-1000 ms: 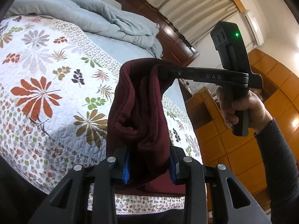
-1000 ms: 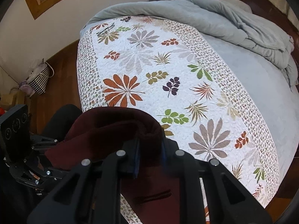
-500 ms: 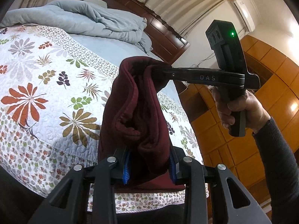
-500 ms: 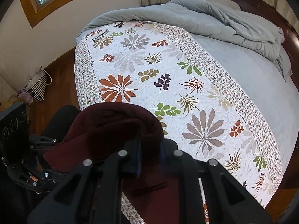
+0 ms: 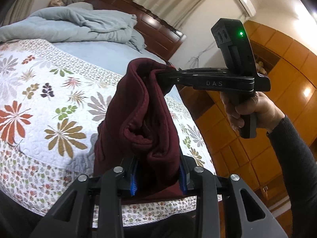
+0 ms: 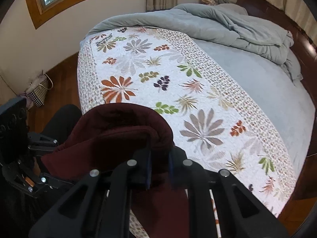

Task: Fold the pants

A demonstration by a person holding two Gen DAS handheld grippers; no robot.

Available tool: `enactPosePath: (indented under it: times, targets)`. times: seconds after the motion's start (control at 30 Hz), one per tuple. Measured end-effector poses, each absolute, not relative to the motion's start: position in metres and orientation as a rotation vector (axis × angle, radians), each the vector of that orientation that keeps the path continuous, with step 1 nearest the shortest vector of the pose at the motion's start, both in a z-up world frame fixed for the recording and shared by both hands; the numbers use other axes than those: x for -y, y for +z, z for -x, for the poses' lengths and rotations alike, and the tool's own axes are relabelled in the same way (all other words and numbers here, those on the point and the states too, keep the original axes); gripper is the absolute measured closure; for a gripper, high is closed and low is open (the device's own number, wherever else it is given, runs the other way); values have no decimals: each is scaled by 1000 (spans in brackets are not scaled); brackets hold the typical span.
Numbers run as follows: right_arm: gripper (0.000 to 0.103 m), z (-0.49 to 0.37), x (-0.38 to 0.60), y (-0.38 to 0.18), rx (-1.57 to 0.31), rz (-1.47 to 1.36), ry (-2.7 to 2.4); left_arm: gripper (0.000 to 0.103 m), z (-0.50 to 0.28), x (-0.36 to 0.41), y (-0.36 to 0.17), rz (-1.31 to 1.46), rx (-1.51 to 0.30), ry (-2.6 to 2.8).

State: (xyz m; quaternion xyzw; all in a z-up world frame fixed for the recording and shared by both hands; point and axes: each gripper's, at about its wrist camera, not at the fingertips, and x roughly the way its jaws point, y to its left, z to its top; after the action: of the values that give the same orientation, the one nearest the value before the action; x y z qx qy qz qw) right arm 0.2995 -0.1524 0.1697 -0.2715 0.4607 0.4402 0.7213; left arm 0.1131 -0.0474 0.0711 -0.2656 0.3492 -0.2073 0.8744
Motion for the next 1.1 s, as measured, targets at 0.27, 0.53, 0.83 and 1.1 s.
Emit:
enactPosePath:
  times: [0.27, 0.53, 0.83, 1.1]
  targets:
    - [91, -298, 208, 165, -1010, 576, 931, 72, -122, 93, 70, 508, -761, -510]
    - [91, -297, 253, 153, -1015, 534, 909, 72, -127, 131, 63, 459, -800, -576]
    - [91, -296, 299, 128, -1028, 501, 872, 72, -137, 172, 47, 423, -856, -632]
    - [91, -297, 336, 97, -1055, 472, 851, 72, -144, 208, 25, 379, -913, -666]
